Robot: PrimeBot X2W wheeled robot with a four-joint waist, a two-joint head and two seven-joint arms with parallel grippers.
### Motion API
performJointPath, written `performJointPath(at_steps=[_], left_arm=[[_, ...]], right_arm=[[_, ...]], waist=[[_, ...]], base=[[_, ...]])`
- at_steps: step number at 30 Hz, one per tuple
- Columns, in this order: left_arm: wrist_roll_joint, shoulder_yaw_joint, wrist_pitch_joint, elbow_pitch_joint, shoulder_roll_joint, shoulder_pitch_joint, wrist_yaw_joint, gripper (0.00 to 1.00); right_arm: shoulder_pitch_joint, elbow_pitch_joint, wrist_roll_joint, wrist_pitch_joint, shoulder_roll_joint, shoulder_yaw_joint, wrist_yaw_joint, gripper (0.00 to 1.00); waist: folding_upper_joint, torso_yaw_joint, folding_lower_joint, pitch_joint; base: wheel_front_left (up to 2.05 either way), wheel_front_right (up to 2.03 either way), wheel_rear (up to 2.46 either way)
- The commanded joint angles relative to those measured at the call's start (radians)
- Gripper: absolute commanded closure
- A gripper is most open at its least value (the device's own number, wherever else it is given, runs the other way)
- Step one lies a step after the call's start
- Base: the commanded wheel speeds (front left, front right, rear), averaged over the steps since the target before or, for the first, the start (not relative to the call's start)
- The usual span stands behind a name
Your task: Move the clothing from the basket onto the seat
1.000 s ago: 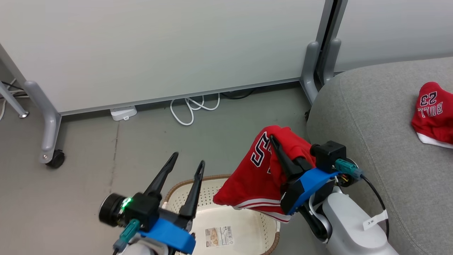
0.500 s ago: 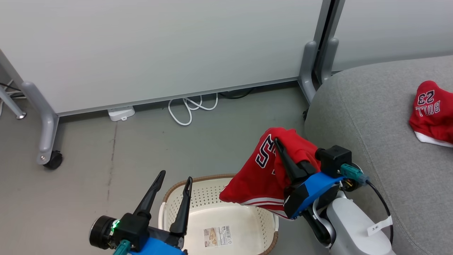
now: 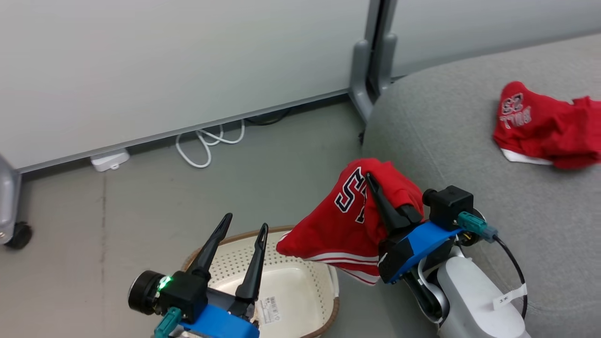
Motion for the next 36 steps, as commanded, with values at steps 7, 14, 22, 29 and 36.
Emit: performJointPath(at_steps=[7,14,22,29,36], left_arm=[[-0.019,-0.022,-0.005,0.015,0.016,-0.059,-0.001,0.0],[-0.027,-0.04,-0.005,0.023,0.033,-0.087,-0.001,0.0],[-0.033,-0.048,-0.005,0.028,0.048,-0.099,-0.001,0.0],[-0.035,-0.06,-0.005,0.03,0.053,-0.107,-0.001,0.0],[-0.041,-0.073,-0.005,0.03,0.055,-0.114,-0.001,0.0]], right_arm=[[0.017,-0.03,-0.003,0.001,0.0,-0.016,0.0,1.0],[0.024,-0.052,0.008,-0.002,0.0,-0.022,0.0,1.0],[0.03,-0.05,0.025,-0.011,0.0,-0.015,0.0,1.0],[0.035,-0.043,0.038,-0.02,0.0,-0.01,0.0,1.0],[0.037,-0.037,0.041,-0.025,0.0,-0.021,0.0,1.0]], waist=[[0.0,-0.135,0.0,0.051],[0.0,-0.225,0.0,0.082],[0.0,-0.307,0.0,0.09],[0.0,-0.347,0.0,0.088],[0.0,-0.351,0.0,0.089]], base=[[0.0,0.0,0.0],[0.0,0.0,0.0],[0.0,0.0,0.0],[0.0,0.0,0.0],[0.0,0.0,0.0]])
